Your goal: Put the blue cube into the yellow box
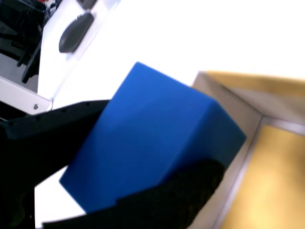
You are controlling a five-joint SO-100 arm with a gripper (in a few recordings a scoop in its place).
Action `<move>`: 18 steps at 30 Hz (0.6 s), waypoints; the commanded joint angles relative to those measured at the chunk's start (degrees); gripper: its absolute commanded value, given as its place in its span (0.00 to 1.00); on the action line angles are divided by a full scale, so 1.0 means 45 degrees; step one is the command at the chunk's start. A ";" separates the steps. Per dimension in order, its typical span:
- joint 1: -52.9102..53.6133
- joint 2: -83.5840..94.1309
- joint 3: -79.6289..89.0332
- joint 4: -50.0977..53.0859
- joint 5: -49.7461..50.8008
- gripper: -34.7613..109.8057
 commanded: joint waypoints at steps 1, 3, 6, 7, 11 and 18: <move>-0.0098 0.0371 -0.1504 0.0156 -0.0039 0.36; -0.0078 0.0156 -0.1504 0.0176 -0.0039 0.36; 0.0000 -0.0156 -0.1484 0.0137 0.0020 0.36; 0.0039 -0.0234 -0.1465 0.0117 0.0039 0.36; 0.0137 -0.0488 -0.1387 -0.0176 0.0195 0.39; 0.0332 -0.0645 -0.1133 -0.0488 -0.0254 0.50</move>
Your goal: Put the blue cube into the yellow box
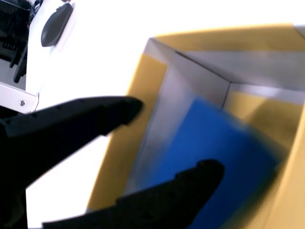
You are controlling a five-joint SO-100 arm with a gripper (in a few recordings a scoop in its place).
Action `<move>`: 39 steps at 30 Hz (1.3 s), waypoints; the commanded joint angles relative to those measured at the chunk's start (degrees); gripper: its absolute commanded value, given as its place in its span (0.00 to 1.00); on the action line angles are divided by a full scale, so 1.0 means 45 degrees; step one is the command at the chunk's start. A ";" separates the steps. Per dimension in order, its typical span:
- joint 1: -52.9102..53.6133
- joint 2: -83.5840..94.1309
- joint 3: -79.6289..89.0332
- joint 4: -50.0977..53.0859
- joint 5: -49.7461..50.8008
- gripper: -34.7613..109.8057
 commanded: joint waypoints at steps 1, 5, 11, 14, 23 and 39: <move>0.0176 0.0703 -0.1094 -0.0391 -0.0195 0.51; 0.0430 0.1152 -0.1094 -0.0742 -0.0723 0.52; 0.1191 0.3164 -0.1055 -0.1777 -0.2617 0.44; 0.1816 0.4434 -0.0410 -0.2324 -0.3477 0.40; 0.4297 0.8359 0.4512 -0.4238 -0.5898 0.29; 0.7949 1.6797 1.3691 -0.2695 -0.7520 0.24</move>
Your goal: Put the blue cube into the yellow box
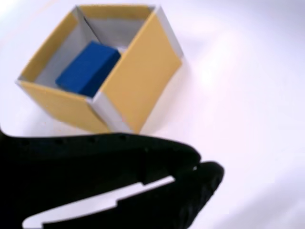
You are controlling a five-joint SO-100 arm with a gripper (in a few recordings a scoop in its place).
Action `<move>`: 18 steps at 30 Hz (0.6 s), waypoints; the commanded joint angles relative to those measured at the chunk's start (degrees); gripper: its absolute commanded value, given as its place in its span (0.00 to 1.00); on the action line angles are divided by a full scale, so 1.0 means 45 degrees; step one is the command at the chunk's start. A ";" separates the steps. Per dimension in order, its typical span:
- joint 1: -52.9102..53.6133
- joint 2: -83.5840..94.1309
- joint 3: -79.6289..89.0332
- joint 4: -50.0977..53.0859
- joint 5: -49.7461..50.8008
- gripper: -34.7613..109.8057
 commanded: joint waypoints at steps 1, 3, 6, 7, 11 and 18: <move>0.0547 0.3457 0.1895 0.1172 -0.0430 0.24; 0.0762 0.4941 0.2969 0.2285 -0.0430 0.24; 0.1152 0.6953 0.4473 0.3984 -0.0488 0.24; 0.1289 0.7539 0.4922 0.4375 -0.0547 0.24; 0.1758 0.9648 0.6074 0.6426 -0.0664 0.24; 0.1699 1.0254 0.6074 1.0977 -0.0273 0.24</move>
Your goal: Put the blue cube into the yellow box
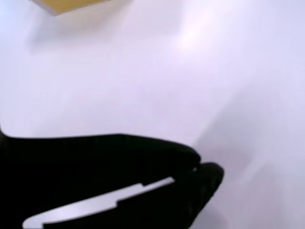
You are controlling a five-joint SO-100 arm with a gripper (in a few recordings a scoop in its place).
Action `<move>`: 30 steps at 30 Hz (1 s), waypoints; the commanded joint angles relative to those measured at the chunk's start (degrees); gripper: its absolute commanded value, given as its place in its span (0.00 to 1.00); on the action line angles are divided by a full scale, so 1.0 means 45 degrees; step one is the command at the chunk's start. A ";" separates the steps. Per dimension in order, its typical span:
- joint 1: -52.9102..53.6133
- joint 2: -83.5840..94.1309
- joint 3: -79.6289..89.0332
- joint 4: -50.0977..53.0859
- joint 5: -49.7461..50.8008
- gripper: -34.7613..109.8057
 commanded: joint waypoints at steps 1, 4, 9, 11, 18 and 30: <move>0.0195 0.0371 0.0332 0.2715 -0.0156 0.24; 0.0176 0.0371 0.0332 0.2734 0.0371 0.24; 0.0215 0.0371 0.0332 0.2734 0.0547 0.24; 0.0195 0.0371 0.0332 0.2734 0.0547 0.24; 0.0156 0.0332 0.0332 0.2715 0.0566 0.24; 0.0156 0.0332 0.0332 0.2715 0.0566 0.24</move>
